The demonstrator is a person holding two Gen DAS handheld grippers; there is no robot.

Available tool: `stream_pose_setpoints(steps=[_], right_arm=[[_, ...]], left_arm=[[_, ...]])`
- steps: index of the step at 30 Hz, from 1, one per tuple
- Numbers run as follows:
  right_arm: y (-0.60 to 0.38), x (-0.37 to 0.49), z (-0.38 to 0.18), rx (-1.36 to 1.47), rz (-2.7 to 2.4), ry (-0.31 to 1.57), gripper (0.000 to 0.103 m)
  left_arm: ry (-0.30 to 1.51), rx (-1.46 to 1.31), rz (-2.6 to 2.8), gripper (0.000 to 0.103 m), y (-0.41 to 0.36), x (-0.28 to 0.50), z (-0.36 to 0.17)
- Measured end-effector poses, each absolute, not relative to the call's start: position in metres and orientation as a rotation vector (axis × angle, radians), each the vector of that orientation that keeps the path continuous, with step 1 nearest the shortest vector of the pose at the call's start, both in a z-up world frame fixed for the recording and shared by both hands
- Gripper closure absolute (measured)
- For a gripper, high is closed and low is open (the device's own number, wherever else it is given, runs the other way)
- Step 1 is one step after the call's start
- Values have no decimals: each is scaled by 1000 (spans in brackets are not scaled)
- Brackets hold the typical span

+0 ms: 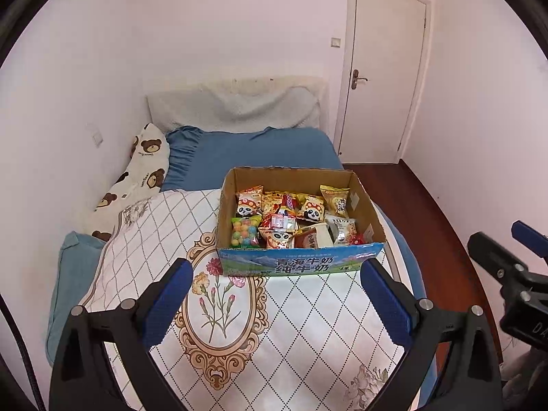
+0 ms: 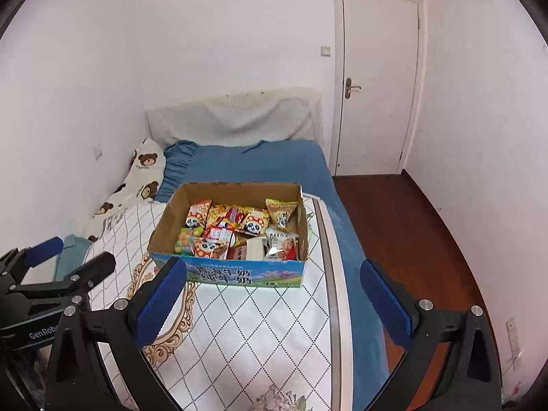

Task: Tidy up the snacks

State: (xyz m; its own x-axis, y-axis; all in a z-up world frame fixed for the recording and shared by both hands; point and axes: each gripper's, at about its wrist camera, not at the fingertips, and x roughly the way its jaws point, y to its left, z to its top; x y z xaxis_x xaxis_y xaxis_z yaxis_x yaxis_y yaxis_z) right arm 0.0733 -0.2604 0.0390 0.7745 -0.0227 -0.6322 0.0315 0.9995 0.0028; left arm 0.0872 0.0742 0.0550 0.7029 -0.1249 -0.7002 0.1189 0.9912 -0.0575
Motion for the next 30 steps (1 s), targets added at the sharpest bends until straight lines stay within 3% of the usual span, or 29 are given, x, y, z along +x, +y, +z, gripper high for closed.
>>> stream_pose_setpoints(steps=[30], right_arm=[[-274,151,-32,24,-147,714,0]], left_arm=[[805,20,-28,2,63,154,4]])
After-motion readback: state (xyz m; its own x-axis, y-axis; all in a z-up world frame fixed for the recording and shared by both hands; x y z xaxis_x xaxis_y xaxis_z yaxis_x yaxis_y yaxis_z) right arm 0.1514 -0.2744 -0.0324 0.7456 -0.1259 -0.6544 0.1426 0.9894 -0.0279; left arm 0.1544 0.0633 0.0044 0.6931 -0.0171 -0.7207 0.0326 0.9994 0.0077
